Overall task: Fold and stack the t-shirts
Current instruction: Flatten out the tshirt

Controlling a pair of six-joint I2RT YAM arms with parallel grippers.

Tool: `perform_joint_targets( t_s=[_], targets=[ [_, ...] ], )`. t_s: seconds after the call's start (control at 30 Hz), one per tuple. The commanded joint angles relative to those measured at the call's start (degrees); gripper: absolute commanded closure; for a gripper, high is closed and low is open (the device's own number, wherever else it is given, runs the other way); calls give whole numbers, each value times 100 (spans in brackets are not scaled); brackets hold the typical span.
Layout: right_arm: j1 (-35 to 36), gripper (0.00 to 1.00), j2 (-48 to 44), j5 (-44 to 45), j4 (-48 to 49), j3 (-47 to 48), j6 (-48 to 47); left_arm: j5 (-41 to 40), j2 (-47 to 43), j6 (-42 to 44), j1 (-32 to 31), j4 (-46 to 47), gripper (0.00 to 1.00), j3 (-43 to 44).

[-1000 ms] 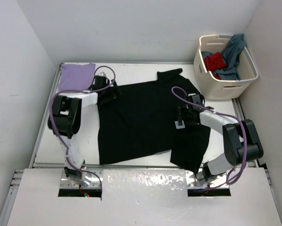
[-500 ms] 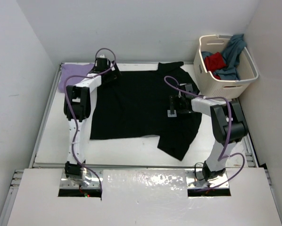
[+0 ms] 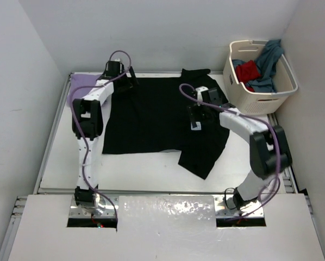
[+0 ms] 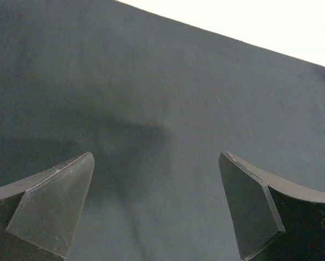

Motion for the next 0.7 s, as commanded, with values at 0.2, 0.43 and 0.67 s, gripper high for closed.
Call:
perform_joint_targets(
  t_s=[0.2,0.43,0.67],
  targets=[
    [2292,1,-1772,406,-425,-1263,774,-573,-4307,-95,-41,469,0,-3527],
    [3437,3,-1685,1082,-21,-1861,1917,-1614,-7591,-1941,-68,722,0,-7416],
    [3667,23,-1070,1697,226,-1801,2436,-1559,-8880,-1969,-68,-240,0,-8654]
  ],
)
